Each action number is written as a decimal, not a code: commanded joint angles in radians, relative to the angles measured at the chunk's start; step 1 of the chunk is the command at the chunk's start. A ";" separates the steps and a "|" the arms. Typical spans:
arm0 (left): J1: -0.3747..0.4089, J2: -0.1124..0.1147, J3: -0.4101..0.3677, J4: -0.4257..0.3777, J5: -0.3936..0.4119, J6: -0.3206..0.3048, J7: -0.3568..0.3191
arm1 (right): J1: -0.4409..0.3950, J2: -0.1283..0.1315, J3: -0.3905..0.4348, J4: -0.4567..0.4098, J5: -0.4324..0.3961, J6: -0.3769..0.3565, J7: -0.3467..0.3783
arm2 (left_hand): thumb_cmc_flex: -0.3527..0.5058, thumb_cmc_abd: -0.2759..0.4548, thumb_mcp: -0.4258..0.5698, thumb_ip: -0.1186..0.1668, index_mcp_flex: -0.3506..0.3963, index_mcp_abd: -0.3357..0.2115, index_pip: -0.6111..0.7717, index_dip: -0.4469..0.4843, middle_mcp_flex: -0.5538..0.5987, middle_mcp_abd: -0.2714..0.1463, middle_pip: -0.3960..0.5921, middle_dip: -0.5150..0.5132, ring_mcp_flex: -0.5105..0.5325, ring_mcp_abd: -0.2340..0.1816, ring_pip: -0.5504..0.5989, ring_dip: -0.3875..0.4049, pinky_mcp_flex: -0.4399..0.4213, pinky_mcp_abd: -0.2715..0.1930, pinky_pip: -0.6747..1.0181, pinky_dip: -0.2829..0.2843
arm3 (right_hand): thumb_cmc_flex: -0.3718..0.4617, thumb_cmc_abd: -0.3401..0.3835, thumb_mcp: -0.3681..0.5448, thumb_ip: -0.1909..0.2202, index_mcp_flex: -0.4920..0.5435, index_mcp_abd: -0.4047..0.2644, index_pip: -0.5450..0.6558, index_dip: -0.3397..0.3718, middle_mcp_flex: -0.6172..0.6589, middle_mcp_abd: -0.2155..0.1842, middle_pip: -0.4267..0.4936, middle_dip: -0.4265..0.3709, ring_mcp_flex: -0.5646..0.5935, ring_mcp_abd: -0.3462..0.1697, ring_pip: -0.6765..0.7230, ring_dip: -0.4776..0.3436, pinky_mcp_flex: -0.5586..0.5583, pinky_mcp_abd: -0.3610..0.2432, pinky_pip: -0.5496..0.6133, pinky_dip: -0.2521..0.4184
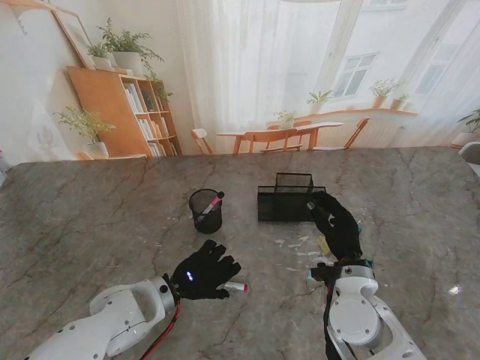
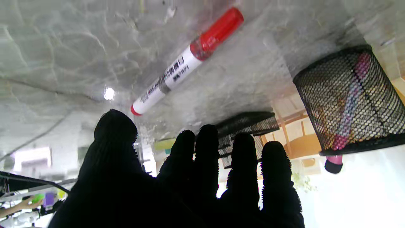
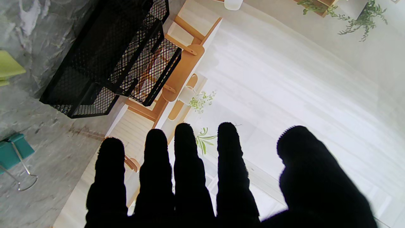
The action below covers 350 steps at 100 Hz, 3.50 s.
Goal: Organize desk stationery
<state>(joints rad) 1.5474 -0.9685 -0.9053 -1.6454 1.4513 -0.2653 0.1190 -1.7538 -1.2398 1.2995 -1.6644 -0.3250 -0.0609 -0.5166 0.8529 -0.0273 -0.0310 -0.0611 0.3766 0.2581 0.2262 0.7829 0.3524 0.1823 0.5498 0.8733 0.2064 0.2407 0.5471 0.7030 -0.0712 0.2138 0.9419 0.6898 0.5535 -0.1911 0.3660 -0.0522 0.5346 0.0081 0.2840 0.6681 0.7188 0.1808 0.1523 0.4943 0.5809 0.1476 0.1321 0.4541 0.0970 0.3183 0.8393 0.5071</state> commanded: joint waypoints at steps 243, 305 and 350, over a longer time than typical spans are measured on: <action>-0.160 -0.010 0.193 0.225 -0.148 -0.014 0.167 | -0.024 -0.012 0.012 -0.032 0.009 0.017 -0.025 | 0.013 -0.252 0.585 0.190 0.088 -0.031 0.956 0.376 0.269 -0.183 0.424 0.280 0.199 -0.013 0.290 0.166 0.135 -0.081 0.191 0.179 | 0.005 0.027 -0.034 0.021 0.035 0.008 0.019 0.011 0.014 0.000 0.014 0.014 0.015 0.008 0.007 0.015 0.001 0.015 0.029 0.001; -0.044 -0.049 0.022 0.112 -0.158 0.025 0.305 | -0.021 -0.012 0.011 -0.026 0.007 0.014 -0.027 | 0.029 -0.245 0.561 0.173 0.079 -0.039 0.955 0.361 0.257 -0.190 0.422 0.276 0.192 -0.023 0.282 0.168 0.133 -0.094 0.176 0.184 | 0.006 0.028 -0.035 0.021 0.038 0.007 0.022 0.014 0.015 0.001 0.014 0.014 0.015 0.008 0.007 0.015 0.001 0.016 0.029 0.000; -0.035 -0.156 -0.037 0.084 -0.452 0.113 0.411 | -0.022 -0.011 0.013 -0.023 -0.002 0.015 -0.025 | 0.056 -0.235 0.520 0.151 0.072 -0.042 0.948 0.353 0.247 -0.186 0.419 0.279 0.182 -0.026 0.278 0.172 0.120 -0.103 0.163 0.197 | 0.006 0.028 -0.036 0.021 0.040 0.010 0.023 0.015 0.016 0.002 0.014 0.015 0.014 0.010 0.007 0.014 0.001 0.016 0.030 0.000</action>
<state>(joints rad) 1.5224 -1.1077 -0.9334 -1.5403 1.0014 -0.1678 0.5240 -1.7743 -1.2489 1.3121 -1.6903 -0.3261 -0.0436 -0.5531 0.8233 -0.2671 0.4558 -0.0004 0.4610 0.2250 1.0377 1.1000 0.6404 0.1104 0.9828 1.1402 0.4222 0.2224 0.8195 0.8676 0.0687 0.1521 1.1187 0.8511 0.5536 -0.1782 0.3583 -0.0522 0.5697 0.0195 0.2951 0.6681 0.7195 0.1819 0.1525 0.4945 0.5812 0.1580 0.1347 0.4594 0.0984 0.3370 0.8482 0.5071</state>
